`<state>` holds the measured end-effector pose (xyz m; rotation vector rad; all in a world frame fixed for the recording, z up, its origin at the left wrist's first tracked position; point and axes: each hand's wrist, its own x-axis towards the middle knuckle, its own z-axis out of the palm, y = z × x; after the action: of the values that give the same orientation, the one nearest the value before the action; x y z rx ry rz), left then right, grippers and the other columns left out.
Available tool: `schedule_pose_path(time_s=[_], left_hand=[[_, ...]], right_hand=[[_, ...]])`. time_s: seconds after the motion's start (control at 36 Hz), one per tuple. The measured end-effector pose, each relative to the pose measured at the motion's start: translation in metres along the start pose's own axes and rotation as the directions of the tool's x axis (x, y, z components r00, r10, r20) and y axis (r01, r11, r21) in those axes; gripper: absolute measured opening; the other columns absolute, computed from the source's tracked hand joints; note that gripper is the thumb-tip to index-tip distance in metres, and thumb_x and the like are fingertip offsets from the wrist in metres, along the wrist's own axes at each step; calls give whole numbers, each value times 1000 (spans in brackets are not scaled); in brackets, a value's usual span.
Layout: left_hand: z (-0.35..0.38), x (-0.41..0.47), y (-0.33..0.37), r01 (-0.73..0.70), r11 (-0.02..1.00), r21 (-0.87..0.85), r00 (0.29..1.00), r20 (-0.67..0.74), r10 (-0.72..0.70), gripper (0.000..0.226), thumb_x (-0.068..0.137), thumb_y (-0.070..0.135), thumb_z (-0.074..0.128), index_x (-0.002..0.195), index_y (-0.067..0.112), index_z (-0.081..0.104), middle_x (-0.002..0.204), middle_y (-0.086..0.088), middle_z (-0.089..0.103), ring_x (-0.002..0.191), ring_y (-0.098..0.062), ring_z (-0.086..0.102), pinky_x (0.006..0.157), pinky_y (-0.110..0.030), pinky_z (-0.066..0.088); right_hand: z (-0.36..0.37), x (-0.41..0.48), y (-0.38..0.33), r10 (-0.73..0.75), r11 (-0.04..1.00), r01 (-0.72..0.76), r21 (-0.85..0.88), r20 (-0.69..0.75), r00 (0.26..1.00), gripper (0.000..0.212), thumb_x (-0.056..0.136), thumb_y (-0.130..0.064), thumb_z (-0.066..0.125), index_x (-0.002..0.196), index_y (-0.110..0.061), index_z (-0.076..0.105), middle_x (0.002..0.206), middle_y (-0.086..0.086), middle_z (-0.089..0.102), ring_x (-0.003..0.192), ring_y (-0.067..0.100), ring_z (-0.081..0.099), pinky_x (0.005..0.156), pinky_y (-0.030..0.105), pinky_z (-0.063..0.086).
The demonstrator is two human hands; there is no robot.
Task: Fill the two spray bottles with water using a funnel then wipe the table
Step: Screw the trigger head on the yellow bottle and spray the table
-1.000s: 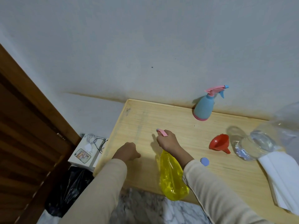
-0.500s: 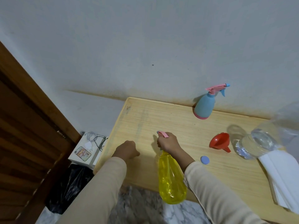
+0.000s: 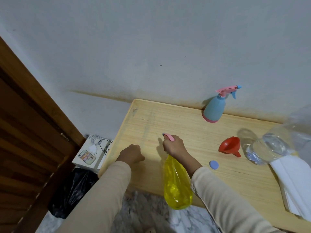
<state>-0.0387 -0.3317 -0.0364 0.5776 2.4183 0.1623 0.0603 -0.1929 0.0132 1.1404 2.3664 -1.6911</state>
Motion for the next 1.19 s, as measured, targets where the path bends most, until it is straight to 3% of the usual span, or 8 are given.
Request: schedule_pose_path(time_s=[0.28, 0.39, 0.5, 0.64, 0.78, 0.92, 1.11, 1.19], left_hand=[[-13, 0, 11, -49, 999, -9, 999, 17, 49, 40, 86, 28, 62, 60, 12, 37, 63, 0, 37, 52, -14, 34, 49, -25, 25], [-33, -10, 44, -184, 980, -77, 976, 109, 191, 29, 88, 31, 61, 97, 4, 63, 100, -12, 62, 86, -24, 55, 66, -27, 38], [-53, -21, 88, -374, 905, -203, 918, 55, 392, 47, 84, 26, 66, 127, 12, 53, 125, -7, 56, 112, -22, 54, 89, -27, 42], [-65, -19, 135, -488, 733, -474, 816, 51, 576, 55, 72, 14, 77, 119, 21, 48, 111, 1, 60, 99, -13, 58, 87, -27, 47], [-61, 8, 175, -575, 621, -532, 802, -218, 556, 60, 61, 17, 86, 109, 23, 50, 107, 4, 58, 98, -12, 57, 79, -22, 43], [-63, 52, 195, -488, 702, -518, 872, -255, 418, 79, 51, 45, 69, 121, 13, 52, 113, -6, 63, 105, -23, 59, 88, -37, 49], [-85, 113, 188, -538, 697, -475, 824, -124, 552, 78, 72, 8, 80, 137, 23, 40, 126, 14, 49, 116, -4, 46, 83, -5, 37], [-93, 133, 185, -521, 715, -467, 830, -82, 552, 76, 71, 10, 81, 132, 32, 41, 124, 17, 47, 117, -6, 47, 87, -17, 37]], right_hand=[[-13, -2, -10, -209, 978, 206, -31, -144, 967, 9, 83, -3, 51, 74, -3, 48, 71, 6, 47, 66, 20, 42, 54, 27, 31], [-37, 5, -24, -307, 948, 318, -16, -305, 901, 8, 78, 0, 52, 83, 5, 55, 80, 19, 56, 72, 30, 51, 62, 31, 39], [-62, 17, -37, -364, 917, 400, -7, -431, 826, 8, 75, -9, 50, 79, -3, 49, 75, 11, 51, 67, 22, 45, 56, 28, 33], [-87, 44, -52, -405, 876, 481, -39, -603, 687, 9, 86, -8, 56, 90, -5, 48, 84, 5, 49, 77, 22, 46, 67, 27, 33], [-100, 77, -62, -462, 840, 530, -117, -666, 586, 28, 88, -16, 62, 104, 3, 48, 97, 9, 46, 85, 19, 42, 70, 16, 27], [-111, 112, -55, -461, 862, 490, -126, -597, 657, 46, 85, -13, 65, 120, 4, 40, 115, 13, 41, 99, 16, 38, 82, 12, 25], [-139, 151, -34, -476, 875, 475, -97, -353, 805, 78, 63, -39, 68, 124, -1, 38, 113, 2, 37, 107, 13, 41, 90, 24, 37], [-144, 163, -28, -492, 868, 480, -124, -340, 802, 72, 70, -28, 80, 125, -3, 40, 112, 0, 39, 107, 10, 41, 87, 15, 32]])
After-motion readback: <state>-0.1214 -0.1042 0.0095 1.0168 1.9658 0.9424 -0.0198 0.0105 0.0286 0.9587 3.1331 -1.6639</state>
